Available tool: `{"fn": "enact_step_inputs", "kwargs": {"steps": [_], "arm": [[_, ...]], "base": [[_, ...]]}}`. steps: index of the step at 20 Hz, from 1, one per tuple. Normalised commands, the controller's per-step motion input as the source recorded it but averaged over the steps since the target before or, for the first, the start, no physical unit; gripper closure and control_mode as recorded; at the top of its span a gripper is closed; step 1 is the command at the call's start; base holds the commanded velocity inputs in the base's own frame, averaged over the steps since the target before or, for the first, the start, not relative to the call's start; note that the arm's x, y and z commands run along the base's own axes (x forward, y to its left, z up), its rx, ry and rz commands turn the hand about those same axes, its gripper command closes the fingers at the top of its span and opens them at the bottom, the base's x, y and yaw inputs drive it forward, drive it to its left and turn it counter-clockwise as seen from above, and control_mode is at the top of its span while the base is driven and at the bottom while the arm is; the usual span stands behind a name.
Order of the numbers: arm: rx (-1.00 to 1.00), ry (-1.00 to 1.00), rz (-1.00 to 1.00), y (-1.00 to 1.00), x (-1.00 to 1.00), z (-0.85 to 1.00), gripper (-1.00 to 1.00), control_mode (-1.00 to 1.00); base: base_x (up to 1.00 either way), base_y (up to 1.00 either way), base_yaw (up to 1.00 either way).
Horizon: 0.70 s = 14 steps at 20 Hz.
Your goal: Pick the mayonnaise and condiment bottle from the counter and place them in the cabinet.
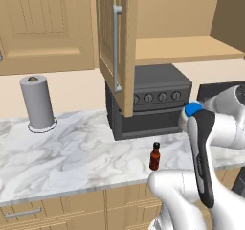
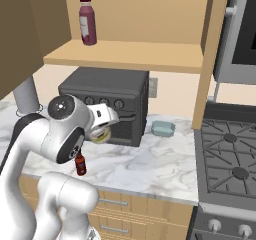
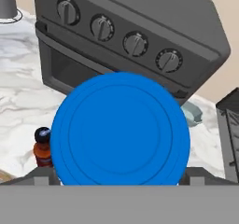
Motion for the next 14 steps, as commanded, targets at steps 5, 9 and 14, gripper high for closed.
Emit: {"fn": "enact_step_inputs", "kwargs": {"steps": [5,9,14], "arm": [[0.0,0.0,0.0,0.13,-0.15,0.39,1.0,-1.0],[0.0,0.0,0.0,0.08,-0.21,0.41,1.0,-1.0],[0.0,0.0,-0.01,0.0,-0.17,0.52,1.0,-1.0]], "base": [[0.0,0.0,0.0],[0.0,0.0,0.0],[0.0,0.0,0.0]]}}
